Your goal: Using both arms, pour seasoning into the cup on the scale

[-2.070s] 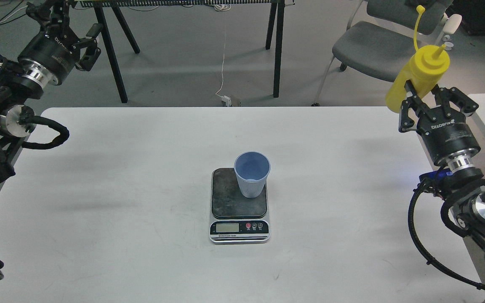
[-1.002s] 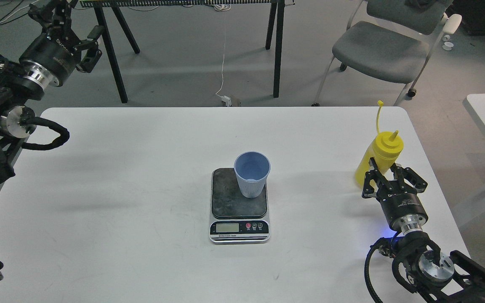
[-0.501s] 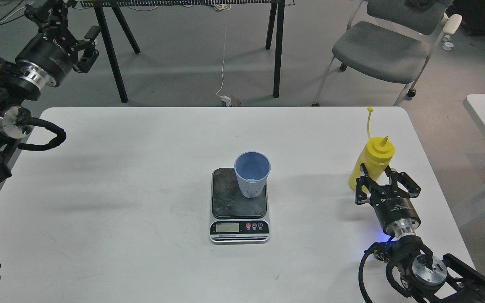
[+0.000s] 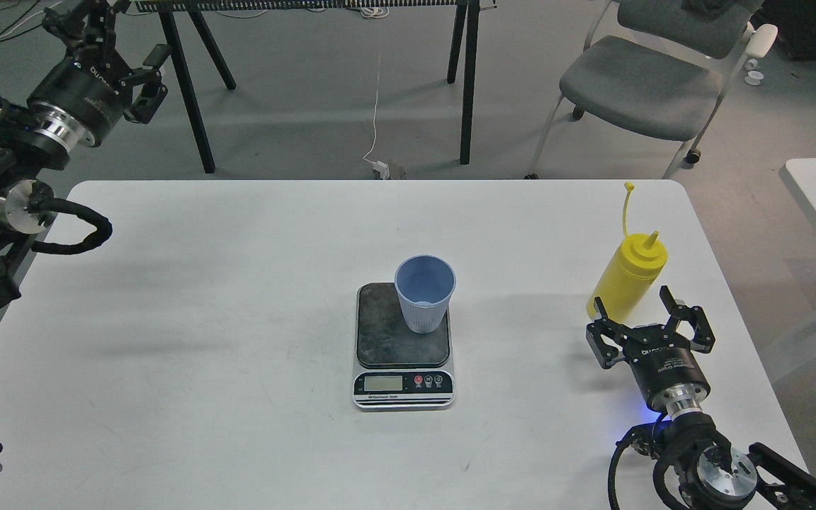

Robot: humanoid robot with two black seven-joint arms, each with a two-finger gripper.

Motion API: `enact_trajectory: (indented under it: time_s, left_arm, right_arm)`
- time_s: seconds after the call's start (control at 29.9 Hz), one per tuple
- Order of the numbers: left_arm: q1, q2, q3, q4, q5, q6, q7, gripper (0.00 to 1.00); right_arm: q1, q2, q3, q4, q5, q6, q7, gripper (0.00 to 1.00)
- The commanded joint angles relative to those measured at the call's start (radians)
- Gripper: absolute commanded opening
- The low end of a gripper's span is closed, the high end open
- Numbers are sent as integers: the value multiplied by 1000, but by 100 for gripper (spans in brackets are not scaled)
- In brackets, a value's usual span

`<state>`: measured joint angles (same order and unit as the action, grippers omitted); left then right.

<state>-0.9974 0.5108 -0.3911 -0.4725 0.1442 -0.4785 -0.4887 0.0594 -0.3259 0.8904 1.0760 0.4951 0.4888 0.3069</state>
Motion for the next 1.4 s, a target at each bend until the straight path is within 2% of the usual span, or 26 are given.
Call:
enact_trajectory:
  time_s: [0.0,0.2,0.37,0.5,0.67,0.7,0.73,0.77,0.87,0.9,0.93,1.04,1.24,1.37]
  left_arm:
    - [0,-2,0,0,0,0,0,80]
    - [0,3,0,-1,0,-3,0,80]
    - [-1,11,-2,0,-2,-10,0,80]
    - [-3,20,-6,0,-3,-10,0,80]
    - [-9,23,-11,0,-3,-10,0,80]
    - [-9,23,-11,0,-3,-10,0,80]
    - [-9,23,-9,0,-3,-10,0,80]
    - [-7,23,-9,0,-3,-10,0,80]
    - [-10,25,-8,0,-3,-10,0,80]
    - [-10,25,-8,0,-3,-10,0,80]
    - [-13,25,-8,0,-3,-10,0,80]
    - [-18,25,-8,0,-3,-10,0,80]
    - [-18,23,-9,0,-3,-10,0,80]
    - [-18,25,-8,0,-3,-10,0,80]
  right_arm:
    - [-44,-123,10,44,-10,0,0,100]
    - [-72,-347,1,61,-49,0,-3,99]
    - [-23,-527,34,27,-136,0,-3,100]
    - [149,-657,29,-89,-205,0,-34,100]
    - [379,-670,25,-186,-263,0,-58,100]
    - [420,-673,24,-195,-267,0,-75,100]
    - [469,-674,19,-211,-276,0,-116,100]
    - [514,-670,15,-227,-289,0,-164,100]
    - [695,-627,-30,-286,-337,0,-361,100]
    - [748,-589,-50,-297,-343,0,-405,100]
    - [804,-544,-82,-309,-349,0,-422,100]
    - [870,-423,-110,-355,-357,0,-410,100]
    - [872,-217,-93,-355,-357,0,-330,100]
    - [859,-119,-90,-360,-357,0,-212,100]
